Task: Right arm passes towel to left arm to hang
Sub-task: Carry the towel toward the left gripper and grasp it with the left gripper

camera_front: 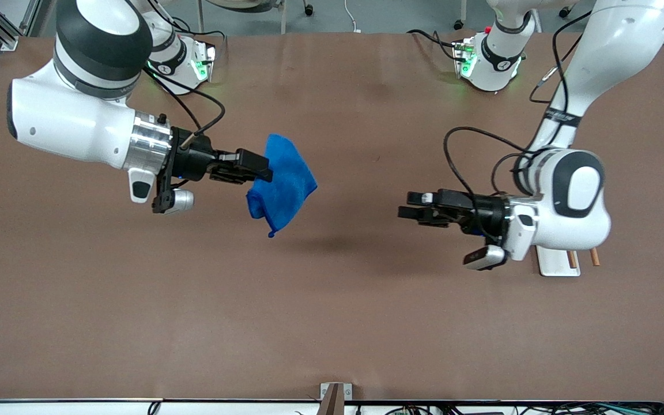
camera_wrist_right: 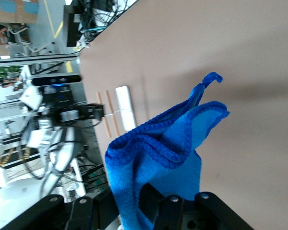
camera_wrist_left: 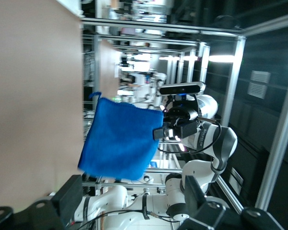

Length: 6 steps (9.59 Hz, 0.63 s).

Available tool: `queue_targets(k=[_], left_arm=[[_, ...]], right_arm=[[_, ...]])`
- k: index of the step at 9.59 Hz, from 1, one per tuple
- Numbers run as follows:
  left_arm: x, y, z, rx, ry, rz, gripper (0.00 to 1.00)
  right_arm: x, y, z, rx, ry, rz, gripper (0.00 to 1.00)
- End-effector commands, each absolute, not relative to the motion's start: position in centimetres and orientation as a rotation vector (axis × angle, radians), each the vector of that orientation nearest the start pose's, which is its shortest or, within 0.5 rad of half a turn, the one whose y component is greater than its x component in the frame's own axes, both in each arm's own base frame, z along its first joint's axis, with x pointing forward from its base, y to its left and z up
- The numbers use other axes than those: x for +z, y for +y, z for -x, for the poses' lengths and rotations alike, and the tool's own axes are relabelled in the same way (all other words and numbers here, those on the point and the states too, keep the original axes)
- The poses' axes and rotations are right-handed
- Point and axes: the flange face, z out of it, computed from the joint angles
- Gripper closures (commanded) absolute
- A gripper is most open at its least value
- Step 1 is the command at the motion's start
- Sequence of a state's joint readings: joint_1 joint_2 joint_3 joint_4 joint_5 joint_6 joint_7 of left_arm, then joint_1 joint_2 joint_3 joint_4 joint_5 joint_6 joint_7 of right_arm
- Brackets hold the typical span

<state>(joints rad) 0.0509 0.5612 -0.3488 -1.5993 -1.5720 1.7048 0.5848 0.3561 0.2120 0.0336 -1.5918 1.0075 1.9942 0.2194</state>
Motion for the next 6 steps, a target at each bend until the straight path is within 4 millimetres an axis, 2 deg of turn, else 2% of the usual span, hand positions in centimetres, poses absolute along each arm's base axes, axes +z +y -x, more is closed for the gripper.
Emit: queue_targets(k=[1,3,5,6], left_arm=[[35.2,-26.4,-64.6,-0.009,-0.151,-1.366,0.15],[35.2,-29.0,-63.9,-0.017,-0.141,-1.293,0.17],[34.5,-30.6,-63.2,-0.042,-0.135,-1.274,0.17],[34.7,-31.7,-62.6,-0.058,-0.135,-1.258,0.18]], right_arm=[[56.8,31.5,-58.0,0.203,0.218,1.989,1.0],[56.9,34.4,-57.1,0.256,0.206,1.828,1.0],[56.4,35.1,-57.5,0.261,0.227,1.735,1.0],[56.3,36.6,-56.8,0.276,0.217,1.692,1.0]])
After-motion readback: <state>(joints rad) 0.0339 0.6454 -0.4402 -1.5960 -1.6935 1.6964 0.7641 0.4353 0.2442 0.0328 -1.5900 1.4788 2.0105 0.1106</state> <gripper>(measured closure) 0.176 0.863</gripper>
